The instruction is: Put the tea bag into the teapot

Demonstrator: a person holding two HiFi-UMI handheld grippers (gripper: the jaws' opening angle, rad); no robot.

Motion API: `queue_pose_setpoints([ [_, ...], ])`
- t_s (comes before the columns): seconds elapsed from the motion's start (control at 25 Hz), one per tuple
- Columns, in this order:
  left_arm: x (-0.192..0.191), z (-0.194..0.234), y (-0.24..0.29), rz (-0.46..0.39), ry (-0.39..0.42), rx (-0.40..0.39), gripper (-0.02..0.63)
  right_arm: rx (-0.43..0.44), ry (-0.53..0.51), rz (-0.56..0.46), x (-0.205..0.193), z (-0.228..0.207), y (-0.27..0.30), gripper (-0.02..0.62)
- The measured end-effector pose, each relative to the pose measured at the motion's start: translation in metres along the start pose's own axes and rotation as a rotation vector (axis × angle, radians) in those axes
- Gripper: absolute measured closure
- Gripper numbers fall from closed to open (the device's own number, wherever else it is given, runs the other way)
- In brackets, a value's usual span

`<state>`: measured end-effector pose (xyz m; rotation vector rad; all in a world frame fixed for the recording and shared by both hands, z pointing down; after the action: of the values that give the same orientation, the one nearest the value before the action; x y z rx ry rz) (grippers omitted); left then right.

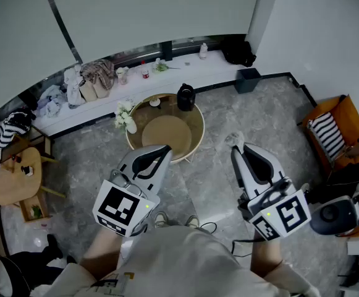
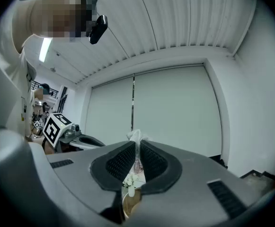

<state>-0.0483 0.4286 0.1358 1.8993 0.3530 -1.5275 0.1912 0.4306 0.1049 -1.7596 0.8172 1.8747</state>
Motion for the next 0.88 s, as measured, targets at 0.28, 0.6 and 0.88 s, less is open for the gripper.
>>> queue_pose_setpoints([
  [0.28, 0.008, -0.013, 0.014, 0.025, 0.059, 0.024, 0.598, 0.012, 0.010, -0.027, 0.000, -0.016, -0.009, 0.565],
  [0.6, 0.014, -0.028, 0.028, 0.035, 0.059, 0.044, 0.598, 0.003, 0.010, -0.012, -0.006, -0.038, -0.021, 0.565],
  [0.88, 0.020, -0.044, 0.047, 0.045, 0.038, 0.052, 0.598, 0.025, 0.010, -0.009, -0.011, -0.062, -0.034, 0.564],
])
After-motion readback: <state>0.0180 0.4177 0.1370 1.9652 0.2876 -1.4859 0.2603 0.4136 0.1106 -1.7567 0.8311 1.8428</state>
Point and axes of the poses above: the fingertips, and each gripper's own axes: y forward along the fingers, z to its left, x out of its top, the point moved 9 cm from there along -y, backward along the fingers, and after that the axes turned 8 degrees about z, right-handed, at the moved point
